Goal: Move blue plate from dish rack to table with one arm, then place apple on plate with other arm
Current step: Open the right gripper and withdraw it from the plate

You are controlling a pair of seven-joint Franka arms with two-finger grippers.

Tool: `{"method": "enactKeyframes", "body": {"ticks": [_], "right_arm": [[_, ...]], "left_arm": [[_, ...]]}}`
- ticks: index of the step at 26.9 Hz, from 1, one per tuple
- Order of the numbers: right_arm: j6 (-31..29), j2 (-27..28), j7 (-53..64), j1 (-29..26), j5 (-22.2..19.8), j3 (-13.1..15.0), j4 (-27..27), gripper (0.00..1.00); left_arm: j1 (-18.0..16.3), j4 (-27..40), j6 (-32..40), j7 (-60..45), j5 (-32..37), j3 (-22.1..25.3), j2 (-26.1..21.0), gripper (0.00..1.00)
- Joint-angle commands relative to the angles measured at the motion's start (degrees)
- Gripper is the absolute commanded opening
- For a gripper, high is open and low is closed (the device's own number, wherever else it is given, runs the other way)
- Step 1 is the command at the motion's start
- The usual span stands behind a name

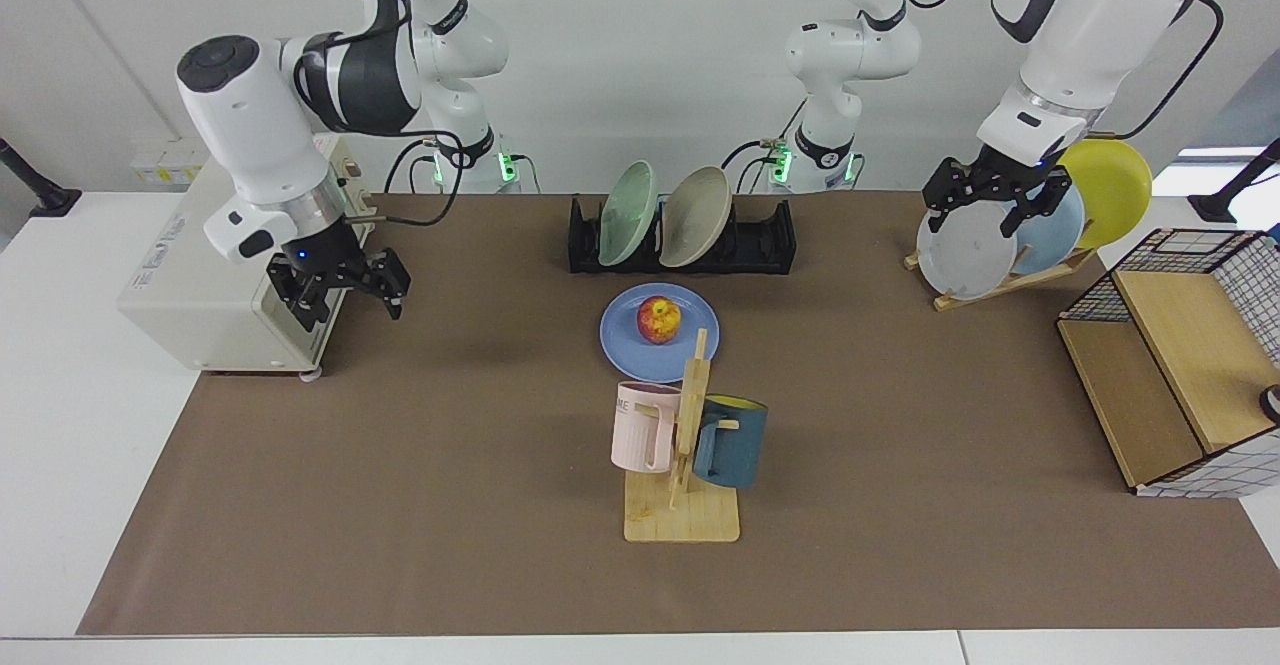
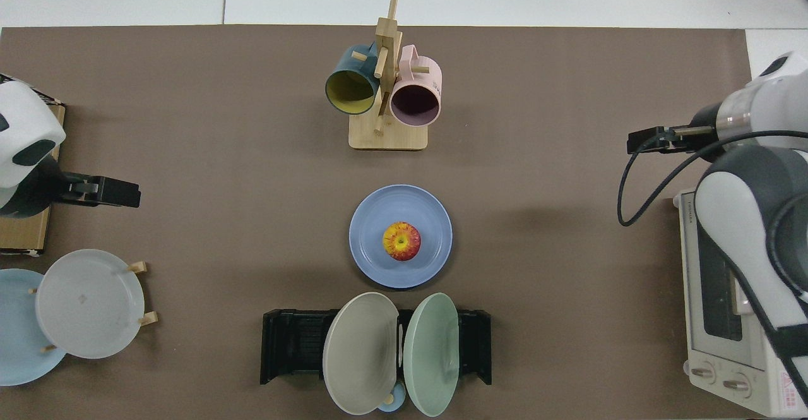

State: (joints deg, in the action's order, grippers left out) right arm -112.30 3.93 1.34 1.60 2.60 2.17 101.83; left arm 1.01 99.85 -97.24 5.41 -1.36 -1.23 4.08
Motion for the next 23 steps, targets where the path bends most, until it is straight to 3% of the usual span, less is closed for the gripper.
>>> {"method": "enactKeyframes", "body": {"ticks": [1,10,15,23], "right_arm": [[6.5,-4.8,0.8,-0.6,-1.5,-0.7,-1.4,1.00],[10.5,-4.5,-0.3,-0.5,-1.0,-0.9,-3.6,1.00],[14.3,-3.2,-6.2,-0.1,-1.3,-1.2,-7.8,1.00],[13.8,-3.1,-6.7,0.1,-4.2,-1.2,-7.6,1.00]], "left_arm": [[0.3,-0.6,-0.1,-1.1,1.1,-0.2,-0.4,1.00],[0.3,-0.3,-0.1,-1.1,1.1,-0.3,-0.5,1.00],[0.3,-0.3,-0.2,-1.0,1.1,-0.3,-0.5,1.00],[0.3,-0.2,-0.3,-1.0,1.1,-0.3,-0.6,1.00]]}}
